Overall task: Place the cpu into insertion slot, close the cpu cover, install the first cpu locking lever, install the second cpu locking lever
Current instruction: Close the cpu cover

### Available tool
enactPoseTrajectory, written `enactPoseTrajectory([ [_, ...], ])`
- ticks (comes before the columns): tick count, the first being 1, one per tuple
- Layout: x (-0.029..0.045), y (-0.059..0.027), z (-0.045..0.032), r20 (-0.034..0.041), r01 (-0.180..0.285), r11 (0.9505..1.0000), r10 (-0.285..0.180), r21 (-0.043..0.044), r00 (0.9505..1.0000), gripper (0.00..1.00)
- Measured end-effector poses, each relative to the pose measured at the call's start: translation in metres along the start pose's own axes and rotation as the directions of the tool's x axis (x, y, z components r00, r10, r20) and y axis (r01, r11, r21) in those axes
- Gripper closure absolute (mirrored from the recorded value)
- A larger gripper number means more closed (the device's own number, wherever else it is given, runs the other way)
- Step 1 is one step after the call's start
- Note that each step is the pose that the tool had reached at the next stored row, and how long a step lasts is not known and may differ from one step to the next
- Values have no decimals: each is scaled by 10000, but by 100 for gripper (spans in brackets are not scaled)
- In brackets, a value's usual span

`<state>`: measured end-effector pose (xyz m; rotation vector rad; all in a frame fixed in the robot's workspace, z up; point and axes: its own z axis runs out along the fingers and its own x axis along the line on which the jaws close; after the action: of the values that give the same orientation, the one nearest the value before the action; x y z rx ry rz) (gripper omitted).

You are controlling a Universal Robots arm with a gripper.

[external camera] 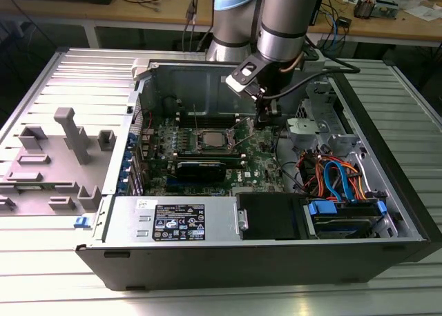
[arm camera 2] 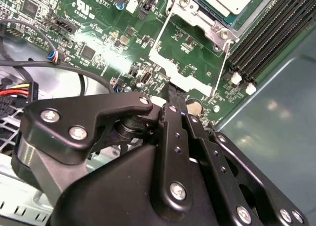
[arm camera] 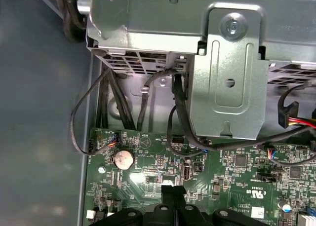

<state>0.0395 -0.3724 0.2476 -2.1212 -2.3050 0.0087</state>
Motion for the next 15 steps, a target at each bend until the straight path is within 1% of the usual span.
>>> enactPoseTrajectory([
  [11, 5, -55, 4, -6, 28, 10000, -28, 9, 10000, 89],
  [15, 5, -57, 4, -5, 28, 10000, -28, 9, 10000, 89],
])
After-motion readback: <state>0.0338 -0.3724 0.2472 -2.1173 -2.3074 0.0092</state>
